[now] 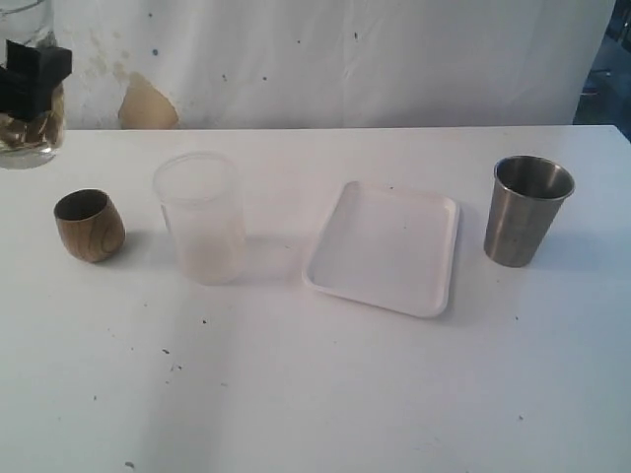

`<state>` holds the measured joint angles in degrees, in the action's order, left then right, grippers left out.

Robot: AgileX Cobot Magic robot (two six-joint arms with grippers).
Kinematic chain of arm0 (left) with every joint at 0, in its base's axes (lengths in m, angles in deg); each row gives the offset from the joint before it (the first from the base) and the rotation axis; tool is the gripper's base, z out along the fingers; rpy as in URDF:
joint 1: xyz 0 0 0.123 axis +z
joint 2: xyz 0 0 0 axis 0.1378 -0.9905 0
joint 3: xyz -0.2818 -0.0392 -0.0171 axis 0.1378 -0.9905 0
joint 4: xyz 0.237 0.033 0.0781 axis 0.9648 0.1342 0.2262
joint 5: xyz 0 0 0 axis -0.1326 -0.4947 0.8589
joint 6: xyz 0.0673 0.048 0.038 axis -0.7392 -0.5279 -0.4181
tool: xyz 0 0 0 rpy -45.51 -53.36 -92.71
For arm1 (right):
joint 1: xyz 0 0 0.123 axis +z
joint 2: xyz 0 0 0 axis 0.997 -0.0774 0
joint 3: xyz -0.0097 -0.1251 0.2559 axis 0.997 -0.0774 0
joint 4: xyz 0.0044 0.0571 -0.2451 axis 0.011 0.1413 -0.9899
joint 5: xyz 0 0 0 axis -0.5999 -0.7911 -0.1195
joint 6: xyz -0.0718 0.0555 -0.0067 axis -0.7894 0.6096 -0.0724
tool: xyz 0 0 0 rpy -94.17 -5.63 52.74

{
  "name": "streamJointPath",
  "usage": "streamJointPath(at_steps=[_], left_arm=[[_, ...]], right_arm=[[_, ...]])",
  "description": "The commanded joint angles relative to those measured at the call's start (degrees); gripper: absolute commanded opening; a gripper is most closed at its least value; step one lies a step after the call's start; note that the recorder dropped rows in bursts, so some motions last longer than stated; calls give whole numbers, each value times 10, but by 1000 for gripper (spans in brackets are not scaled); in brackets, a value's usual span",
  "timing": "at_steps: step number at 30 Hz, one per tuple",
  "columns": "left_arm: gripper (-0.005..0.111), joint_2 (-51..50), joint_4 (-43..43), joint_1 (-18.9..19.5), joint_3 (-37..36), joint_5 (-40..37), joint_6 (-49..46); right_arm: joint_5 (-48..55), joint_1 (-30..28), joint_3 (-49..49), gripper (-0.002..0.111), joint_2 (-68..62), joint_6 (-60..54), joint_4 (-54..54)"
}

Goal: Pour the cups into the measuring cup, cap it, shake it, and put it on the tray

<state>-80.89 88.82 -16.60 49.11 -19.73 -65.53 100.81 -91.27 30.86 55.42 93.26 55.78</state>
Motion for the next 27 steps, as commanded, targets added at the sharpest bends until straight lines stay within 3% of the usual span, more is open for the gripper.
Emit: streamJointPath(at_steps=[1,12,20,27], left_arm=[[0,-52,58,17,37,1,-45],[0,-212,61,17,170,-6,-344],[0,-269,64,17,188,62,-463],[0,-295,64,17,188,59,-529]], right_arm=[[-2,0,-1,0,0,3,-2],[-2,0,-1,0,0,3,-2],[-2,0,-1,0,0,3,-2],[-2,0,-1,0,0,3,-2]])
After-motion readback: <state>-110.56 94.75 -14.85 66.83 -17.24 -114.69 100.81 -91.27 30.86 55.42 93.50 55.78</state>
